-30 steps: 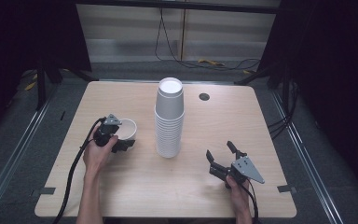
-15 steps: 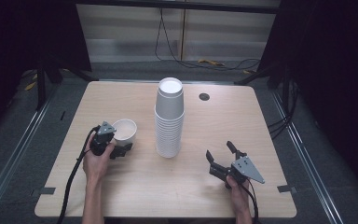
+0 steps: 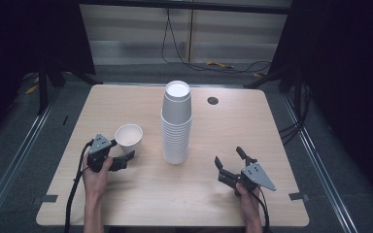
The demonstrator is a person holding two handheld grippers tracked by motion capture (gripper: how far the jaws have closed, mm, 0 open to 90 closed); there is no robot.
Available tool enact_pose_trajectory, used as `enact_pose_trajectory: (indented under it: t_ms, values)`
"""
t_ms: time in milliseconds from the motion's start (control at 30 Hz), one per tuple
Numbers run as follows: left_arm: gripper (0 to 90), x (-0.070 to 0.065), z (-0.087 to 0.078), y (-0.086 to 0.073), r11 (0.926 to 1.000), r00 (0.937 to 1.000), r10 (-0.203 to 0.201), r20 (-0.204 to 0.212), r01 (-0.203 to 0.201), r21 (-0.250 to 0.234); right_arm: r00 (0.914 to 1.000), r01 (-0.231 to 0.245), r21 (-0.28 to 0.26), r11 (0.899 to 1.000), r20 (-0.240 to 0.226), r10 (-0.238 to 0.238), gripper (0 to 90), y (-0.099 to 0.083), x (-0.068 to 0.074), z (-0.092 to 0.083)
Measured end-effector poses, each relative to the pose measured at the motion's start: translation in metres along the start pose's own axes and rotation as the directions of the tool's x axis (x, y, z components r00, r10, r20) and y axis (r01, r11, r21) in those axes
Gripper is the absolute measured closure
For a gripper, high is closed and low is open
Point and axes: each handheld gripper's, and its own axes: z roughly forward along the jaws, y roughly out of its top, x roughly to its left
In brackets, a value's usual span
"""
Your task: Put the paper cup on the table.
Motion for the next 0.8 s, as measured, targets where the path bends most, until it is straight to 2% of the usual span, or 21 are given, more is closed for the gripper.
enact_pose_trajectory:
  t_ms: [133,200,233,267,300,333,367,400,467,533,633,667,733,800]
  values:
    - [15.3,-0.003,-0.005,-0.006,0.9995,0.9999,-0.006,0.008,0.006,-0.032,1.0,-0.002,-0.001,1.0,0.0,0.002,14.4,0.0,0.0,0.0]
    - [15.3,-0.007,-0.008,-0.006,0.9989,0.9999,0.013,-0.01,-0.013,-0.046,1.0,0.001,-0.001,1.0,-0.001,-0.001,14.4,0.0,0.0,0.0]
    - [15.3,-0.01,-0.011,-0.006,0.9985,1.0,0.0,0.007,0.001,-0.056,1.0,0.0,0.0,1.0,-0.002,0.0,14.4,0.0,0.0,0.0]
    - [15.4,-0.011,-0.014,-0.005,0.9972,0.9999,-0.007,0.015,0.008,-0.074,1.0,-0.003,0.0,1.0,-0.002,0.003,14.4,0.0,0.0,0.0]
    - [15.5,-0.014,-0.018,-0.004,0.9934,0.9991,-0.027,0.033,0.031,-0.111,1.0,-0.002,-0.001,1.0,-0.001,0.002,14.4,0.0,0.0,0.0]
    - [15.5,-0.017,-0.022,-0.003,0.9907,0.9993,-0.023,0.03,0.027,-0.133,1.0,-0.004,0.0,1.0,-0.001,0.004,14.4,0.0,0.0,0.0]
    - [15.5,-0.019,-0.025,-0.003,0.9913,0.9997,-0.011,0.02,0.014,-0.131,1.0,0.001,-0.001,1.0,0.0,-0.001,14.4,0.0,0.0,0.0]
    - [15.4,-0.021,-0.028,-0.003,0.9913,1.0,-0.006,-0.007,0.005,-0.131,1.0,0.001,-0.001,1.0,-0.001,-0.001,14.4,0.0,0.0,0.0]
    - [15.3,-0.024,-0.032,-0.004,0.9903,0.9999,-0.002,-0.014,0.0,-0.139,1.0,0.001,-0.002,1.0,-0.001,-0.001,14.5,0.0,0.0,0.0]
    - [15.3,-0.03,-0.034,-0.006,0.9907,0.9999,0.008,-0.01,-0.009,-0.135,1.0,0.0,0.0,1.0,-0.003,0.0,14.5,0.0,0.0,0.0]
    - [15.7,-0.043,-0.035,-0.007,0.9884,0.9982,0.059,0.013,-0.057,-0.141,1.0,0.001,-0.001,1.0,-0.002,-0.001,14.5,0.0,0.0,0.0]
    - [15.6,-0.047,-0.035,-0.007,0.9878,0.9977,0.065,0.02,-0.061,-0.143,1.0,-0.002,-0.002,1.0,-0.001,0.002,14.6,0.0,0.0,0.0]
    - [15.9,-0.053,-0.035,-0.009,0.9857,0.9976,0.061,0.031,-0.056,-0.159,1.0,0.0,0.0,1.0,0.0,0.0,14.8,0.0,0.0,0.0]
    - [15.8,-0.057,-0.033,-0.011,0.9853,0.9979,0.039,0.051,-0.03,-0.169,1.0,-0.002,-0.002,1.0,-0.001,0.002,14.9,0.0,0.0,0.0]
